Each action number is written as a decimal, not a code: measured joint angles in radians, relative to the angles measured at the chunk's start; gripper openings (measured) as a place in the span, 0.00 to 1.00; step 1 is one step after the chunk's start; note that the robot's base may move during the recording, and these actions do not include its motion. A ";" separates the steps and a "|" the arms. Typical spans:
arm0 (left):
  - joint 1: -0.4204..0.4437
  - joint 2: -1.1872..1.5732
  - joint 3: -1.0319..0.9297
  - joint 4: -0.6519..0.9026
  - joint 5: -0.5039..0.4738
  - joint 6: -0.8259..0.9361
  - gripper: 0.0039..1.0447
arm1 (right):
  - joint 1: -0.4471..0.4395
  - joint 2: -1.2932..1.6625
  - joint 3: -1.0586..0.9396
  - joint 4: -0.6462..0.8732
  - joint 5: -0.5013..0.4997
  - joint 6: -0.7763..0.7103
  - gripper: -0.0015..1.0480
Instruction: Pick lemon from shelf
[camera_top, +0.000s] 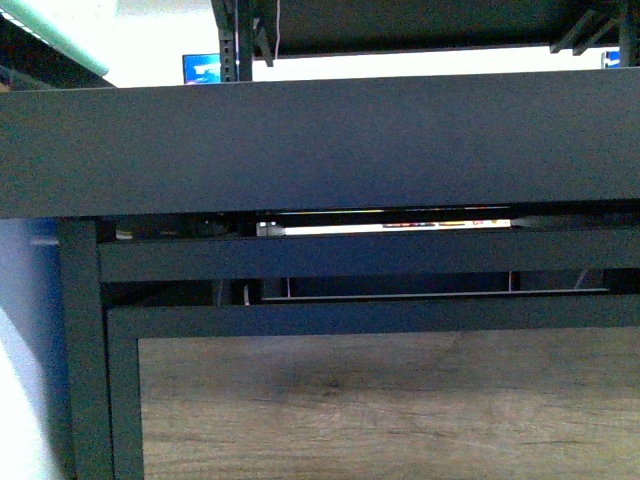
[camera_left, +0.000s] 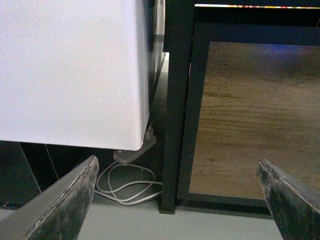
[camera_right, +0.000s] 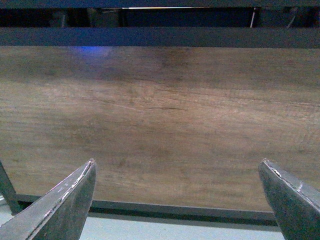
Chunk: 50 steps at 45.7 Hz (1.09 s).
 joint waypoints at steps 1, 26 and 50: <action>0.000 0.000 0.000 0.000 0.000 0.000 0.93 | 0.000 0.000 0.000 0.000 0.000 0.000 0.93; 0.000 0.000 0.000 0.000 0.000 0.000 0.93 | 0.000 0.001 0.000 0.000 0.002 0.000 0.93; 0.000 0.000 0.000 0.000 0.000 0.000 0.93 | 0.000 0.000 0.000 0.000 0.000 0.000 0.93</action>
